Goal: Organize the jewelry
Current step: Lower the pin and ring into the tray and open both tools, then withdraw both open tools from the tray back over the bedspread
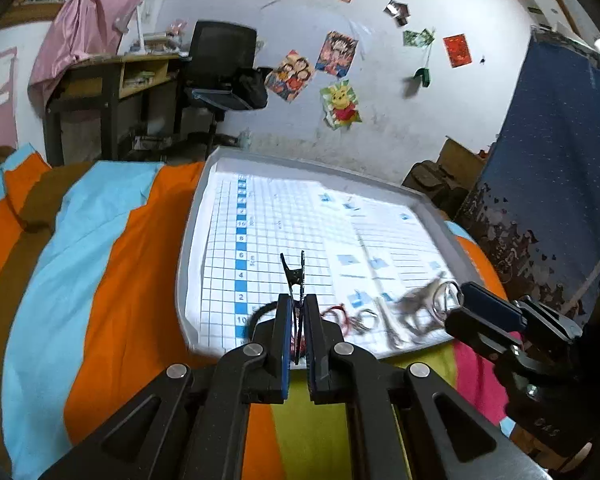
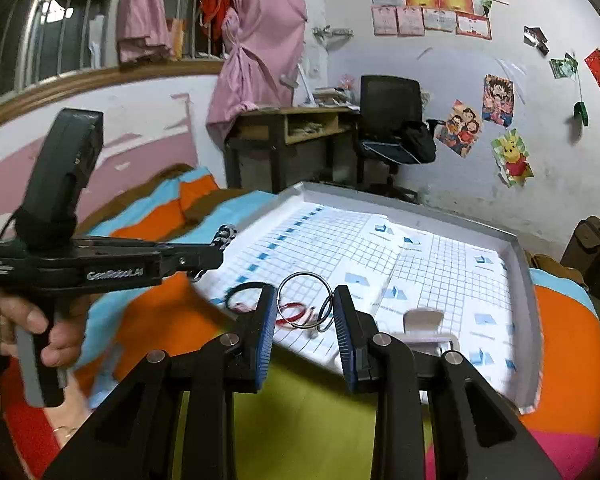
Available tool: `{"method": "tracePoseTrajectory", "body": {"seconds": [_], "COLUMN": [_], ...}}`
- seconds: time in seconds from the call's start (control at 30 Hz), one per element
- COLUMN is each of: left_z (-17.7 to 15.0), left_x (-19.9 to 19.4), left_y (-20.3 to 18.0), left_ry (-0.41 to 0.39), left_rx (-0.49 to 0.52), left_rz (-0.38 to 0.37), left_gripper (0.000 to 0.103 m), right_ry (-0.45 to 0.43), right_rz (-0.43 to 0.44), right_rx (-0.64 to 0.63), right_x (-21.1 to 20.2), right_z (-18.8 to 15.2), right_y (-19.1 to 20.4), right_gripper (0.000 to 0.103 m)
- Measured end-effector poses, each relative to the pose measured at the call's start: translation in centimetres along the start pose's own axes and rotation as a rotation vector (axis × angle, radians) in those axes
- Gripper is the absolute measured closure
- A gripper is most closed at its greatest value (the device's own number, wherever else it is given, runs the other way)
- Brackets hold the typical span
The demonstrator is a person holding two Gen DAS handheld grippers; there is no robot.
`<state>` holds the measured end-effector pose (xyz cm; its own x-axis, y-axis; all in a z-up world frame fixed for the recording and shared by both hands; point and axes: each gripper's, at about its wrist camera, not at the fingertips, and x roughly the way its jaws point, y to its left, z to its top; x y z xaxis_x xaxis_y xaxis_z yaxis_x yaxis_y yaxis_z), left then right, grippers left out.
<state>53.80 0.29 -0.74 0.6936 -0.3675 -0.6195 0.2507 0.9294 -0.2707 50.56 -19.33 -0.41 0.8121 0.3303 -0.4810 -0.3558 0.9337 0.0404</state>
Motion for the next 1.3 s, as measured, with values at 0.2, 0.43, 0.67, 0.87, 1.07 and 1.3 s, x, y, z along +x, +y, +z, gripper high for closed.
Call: {"method": "tracePoseTrajectory", "body": {"seconds": [0.2,0.43,0.67,0.87,1.07,1.3], "left_z": [-1.1,-1.3,-1.2,-1.4,-3.1,-5.9], "left_x": [2.8,2.6,1.0,-4.1,-13.1,-21.4], "left_y": [1.2,1.8,0.6,-1.4,-3.7,-6.8], "left_ry": [0.055,0.04,0.028,-0.092,-0.347,-0.473], "left_rx": [-0.027,-0.059,-0.01,-0.012,-0.066,0.018], "left_rz": [0.021,0.0,0.042,0.068,0.05,0.132], "left_gripper": [0.097,0.097,0.072,0.028,0.0,0.0], "right_ry": [0.064,0.081,0.038,-0.072,-0.23,-0.335], "right_rz": [-0.011,0.004,-0.024,-0.063,-0.074,-0.06], "right_rx": [0.008,0.027,0.029,0.051,0.093,0.117], "right_x": [3.8,4.6,2.2,-3.6,-11.5,-19.5], "right_z": [-1.5,-2.0,-1.9,-0.6,-0.4,-0.7], "right_y": [0.2,0.0,-0.8,-1.0,-0.2,1.6], "right_gripper": [0.077,0.077,0.063,0.059,0.028,0.011]}}
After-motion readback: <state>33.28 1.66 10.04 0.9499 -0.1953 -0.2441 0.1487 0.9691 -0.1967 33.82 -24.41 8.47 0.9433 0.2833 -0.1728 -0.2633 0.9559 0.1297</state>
